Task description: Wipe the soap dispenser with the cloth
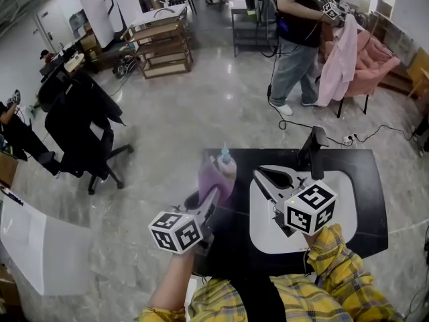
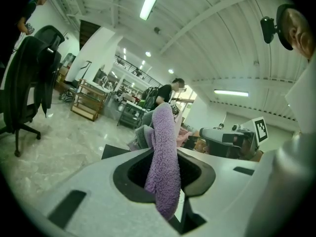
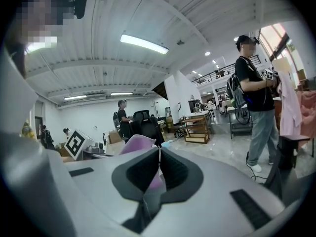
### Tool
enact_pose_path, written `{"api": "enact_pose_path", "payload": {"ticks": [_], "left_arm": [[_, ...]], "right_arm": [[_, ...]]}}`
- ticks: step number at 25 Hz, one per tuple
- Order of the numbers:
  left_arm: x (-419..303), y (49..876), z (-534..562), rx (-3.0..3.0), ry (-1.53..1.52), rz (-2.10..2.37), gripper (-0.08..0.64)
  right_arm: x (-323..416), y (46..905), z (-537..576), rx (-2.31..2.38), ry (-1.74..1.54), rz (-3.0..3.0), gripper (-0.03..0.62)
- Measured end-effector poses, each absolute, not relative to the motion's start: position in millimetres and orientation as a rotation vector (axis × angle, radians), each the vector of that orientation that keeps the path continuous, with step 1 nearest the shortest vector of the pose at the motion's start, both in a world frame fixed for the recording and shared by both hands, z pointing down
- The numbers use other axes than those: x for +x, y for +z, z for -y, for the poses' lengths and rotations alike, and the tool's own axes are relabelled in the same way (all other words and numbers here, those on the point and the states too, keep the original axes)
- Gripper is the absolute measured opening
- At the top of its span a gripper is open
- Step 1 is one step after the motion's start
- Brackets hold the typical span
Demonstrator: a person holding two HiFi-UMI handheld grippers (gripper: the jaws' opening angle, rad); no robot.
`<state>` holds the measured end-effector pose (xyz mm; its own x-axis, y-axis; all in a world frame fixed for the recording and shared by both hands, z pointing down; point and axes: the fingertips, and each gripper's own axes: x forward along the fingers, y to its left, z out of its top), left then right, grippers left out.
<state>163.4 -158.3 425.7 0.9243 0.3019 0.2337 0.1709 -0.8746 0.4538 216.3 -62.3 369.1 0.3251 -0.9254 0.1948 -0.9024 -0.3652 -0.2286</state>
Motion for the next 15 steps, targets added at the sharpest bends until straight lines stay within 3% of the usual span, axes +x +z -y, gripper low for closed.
{"api": "enact_pose_path", "payload": {"ticks": [15], "left_arm": [[188,433,165,2.561,0.445,-0.439,0.076]], "right_arm": [[251,389,110,-2.470,-0.409,-1.777,0.008]]}}
